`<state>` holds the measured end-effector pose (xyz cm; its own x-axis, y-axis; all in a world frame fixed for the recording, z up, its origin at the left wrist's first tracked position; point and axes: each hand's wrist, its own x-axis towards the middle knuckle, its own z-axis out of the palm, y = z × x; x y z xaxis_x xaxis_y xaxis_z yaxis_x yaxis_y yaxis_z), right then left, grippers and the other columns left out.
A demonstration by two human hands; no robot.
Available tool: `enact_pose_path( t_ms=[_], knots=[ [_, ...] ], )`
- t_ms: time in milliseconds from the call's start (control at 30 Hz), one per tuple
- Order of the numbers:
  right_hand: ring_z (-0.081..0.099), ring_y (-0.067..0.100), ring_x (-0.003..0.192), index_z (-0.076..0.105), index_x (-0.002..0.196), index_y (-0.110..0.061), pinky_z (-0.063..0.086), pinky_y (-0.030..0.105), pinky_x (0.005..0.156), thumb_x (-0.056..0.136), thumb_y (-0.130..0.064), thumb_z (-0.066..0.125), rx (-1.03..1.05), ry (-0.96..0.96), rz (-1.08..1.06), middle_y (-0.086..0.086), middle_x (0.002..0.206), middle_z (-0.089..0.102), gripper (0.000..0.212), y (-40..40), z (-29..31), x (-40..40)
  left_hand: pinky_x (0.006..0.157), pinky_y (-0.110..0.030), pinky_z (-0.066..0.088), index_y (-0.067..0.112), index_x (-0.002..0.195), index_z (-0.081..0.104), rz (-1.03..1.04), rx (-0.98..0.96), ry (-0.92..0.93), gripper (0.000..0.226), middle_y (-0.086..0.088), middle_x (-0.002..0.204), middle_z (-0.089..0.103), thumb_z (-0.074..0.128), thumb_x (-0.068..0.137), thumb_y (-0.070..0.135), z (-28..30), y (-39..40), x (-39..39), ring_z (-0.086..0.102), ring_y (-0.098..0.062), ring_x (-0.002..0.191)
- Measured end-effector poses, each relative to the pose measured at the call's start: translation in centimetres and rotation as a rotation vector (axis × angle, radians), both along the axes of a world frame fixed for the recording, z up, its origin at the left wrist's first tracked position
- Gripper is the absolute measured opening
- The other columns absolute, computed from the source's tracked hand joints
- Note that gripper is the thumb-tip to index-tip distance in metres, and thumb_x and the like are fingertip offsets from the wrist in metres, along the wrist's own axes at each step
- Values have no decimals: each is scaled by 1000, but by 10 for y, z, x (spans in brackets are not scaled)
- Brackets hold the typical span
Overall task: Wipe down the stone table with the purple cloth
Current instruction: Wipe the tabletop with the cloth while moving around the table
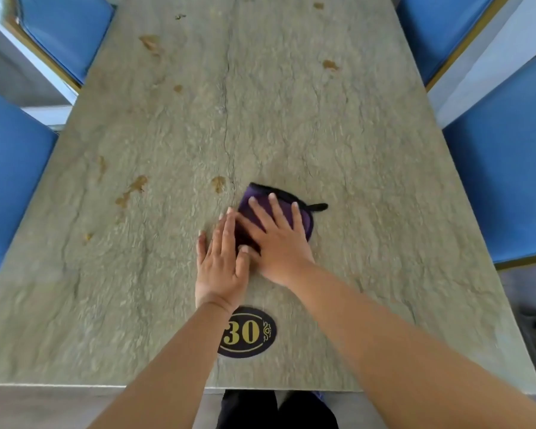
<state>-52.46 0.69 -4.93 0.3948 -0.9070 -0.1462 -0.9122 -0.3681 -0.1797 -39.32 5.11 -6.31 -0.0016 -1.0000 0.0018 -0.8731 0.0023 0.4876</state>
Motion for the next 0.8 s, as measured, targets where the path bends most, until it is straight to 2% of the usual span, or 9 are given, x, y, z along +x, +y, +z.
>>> enact_pose_path(
  t_ms=[100,167,267,333,400,533,667,733,800],
  knots=[
    [-15,20,147,16,149,-43,-12,55,115,90,-66,27,-23,-37,282,-10,161,-1,64,44,-1,-37,122,-43,-1,25,155,2,0,-12,-5,68,6,162,13,11,89,39,-1,-1,0,1,-2,148],
    [-11,18,148,11,148,-48,-11,57,115,86,-75,25,-61,7,297,-13,161,0,69,43,-8,-84,121,-43,-2,26,155,1,-6,-11,-10,69,6,162,12,12,88,41,-1,-1,0,0,-1,147],
    [-3,22,149,10,148,-48,2,66,112,81,-82,11,-89,61,-95,-11,161,4,75,23,-11,-131,121,-43,-4,28,155,0,-7,0,-35,70,7,162,11,11,88,45,1,-1,-1,0,-3,148],
    [-10,25,148,2,148,-46,-7,65,112,82,-79,8,-45,89,-410,-8,161,-5,74,12,-11,-126,121,-44,-3,28,155,5,-21,-11,-57,69,8,162,10,10,89,47,2,-1,-2,0,-5,148],
    [-19,29,146,-5,149,-43,-13,64,109,87,-73,9,-3,86,-589,-4,160,-15,71,15,-11,-93,121,-46,-3,31,154,13,-39,-15,-72,68,10,162,11,11,88,48,2,-2,-2,1,-6,149],
    [-19,30,146,0,150,-40,-11,64,112,93,-64,11,-58,44,-338,-2,161,-12,63,78,-9,-27,120,-46,-8,40,150,20,-77,57,-134,66,9,163,2,7,87,52,1,-4,0,-5,-10,149],
    [3,27,148,14,149,-44,4,62,115,95,-62,19,-110,27,-27,-5,161,10,57,133,-14,-71,118,-51,-12,30,154,7,-49,162,-239,61,5,162,-10,18,98,52,5,4,-14,-18,-15,148],
    [9,26,148,13,147,-48,9,64,114,93,-64,19,-119,85,-48,-8,160,13,57,138,-14,-112,117,-54,-12,29,154,3,-110,166,-220,62,5,162,-10,21,99,51,9,18,-34,-18,-16,148],
    [1,25,148,7,146,-51,7,64,114,90,-67,13,-69,119,-306,-11,160,3,59,133,-13,-148,116,-56,-12,29,154,0,-231,145,-247,61,6,162,-11,19,100,50,8,34,-56,-17,-15,148]
  ],
)
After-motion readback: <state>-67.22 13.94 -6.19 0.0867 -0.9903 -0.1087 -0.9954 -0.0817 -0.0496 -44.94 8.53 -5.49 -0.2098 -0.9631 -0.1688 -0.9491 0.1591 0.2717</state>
